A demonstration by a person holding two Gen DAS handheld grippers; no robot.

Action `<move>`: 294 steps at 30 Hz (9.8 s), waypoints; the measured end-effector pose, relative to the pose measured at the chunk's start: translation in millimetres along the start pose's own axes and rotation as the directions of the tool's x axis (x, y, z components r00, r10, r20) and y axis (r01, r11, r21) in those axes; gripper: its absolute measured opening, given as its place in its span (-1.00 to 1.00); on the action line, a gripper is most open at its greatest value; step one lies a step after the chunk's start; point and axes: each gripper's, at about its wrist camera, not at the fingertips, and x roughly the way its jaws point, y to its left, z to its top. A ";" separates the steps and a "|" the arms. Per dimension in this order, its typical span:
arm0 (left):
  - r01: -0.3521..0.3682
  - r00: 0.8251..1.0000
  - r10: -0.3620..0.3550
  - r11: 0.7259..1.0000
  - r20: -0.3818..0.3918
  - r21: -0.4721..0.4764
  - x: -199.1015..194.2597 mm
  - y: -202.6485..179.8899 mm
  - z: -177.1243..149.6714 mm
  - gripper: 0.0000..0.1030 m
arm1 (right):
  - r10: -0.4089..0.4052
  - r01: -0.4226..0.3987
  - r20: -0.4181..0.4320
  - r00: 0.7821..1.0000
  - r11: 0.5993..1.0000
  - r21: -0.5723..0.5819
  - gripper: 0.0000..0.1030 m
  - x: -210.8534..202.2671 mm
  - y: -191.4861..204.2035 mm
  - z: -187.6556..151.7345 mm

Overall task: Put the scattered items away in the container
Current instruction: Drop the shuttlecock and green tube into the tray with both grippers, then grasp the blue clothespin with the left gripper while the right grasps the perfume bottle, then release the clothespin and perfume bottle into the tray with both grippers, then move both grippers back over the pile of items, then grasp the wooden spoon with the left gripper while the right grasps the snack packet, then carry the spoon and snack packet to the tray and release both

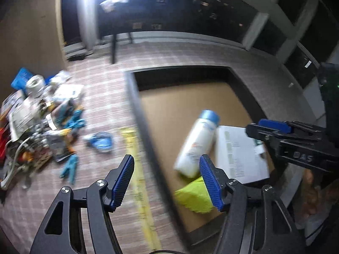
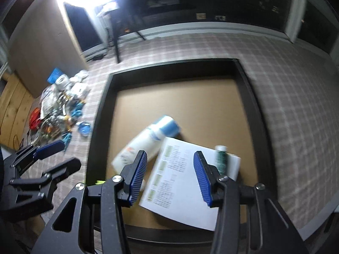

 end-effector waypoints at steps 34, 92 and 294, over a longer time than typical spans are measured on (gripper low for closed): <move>-0.164 0.974 0.156 0.986 -0.165 -0.038 74.9 140.9 -16.8 0.02 | 0.024 -0.206 -0.322 0.947 0.812 -0.547 -0.12 169.9 216.1 44.6; 0.097 0.995 -0.091 0.980 -0.041 0.173 25.5 -45.3 24.7 -0.60 | -0.014 -0.008 -0.095 0.995 0.974 -0.227 -0.32 60.7 48.3 83.7; 0.083 0.997 -0.080 0.958 -0.023 0.274 11.4 -80.0 41.5 0.04 | -0.012 0.022 -0.129 0.992 0.997 0.078 -0.17 30.6 -62.3 54.1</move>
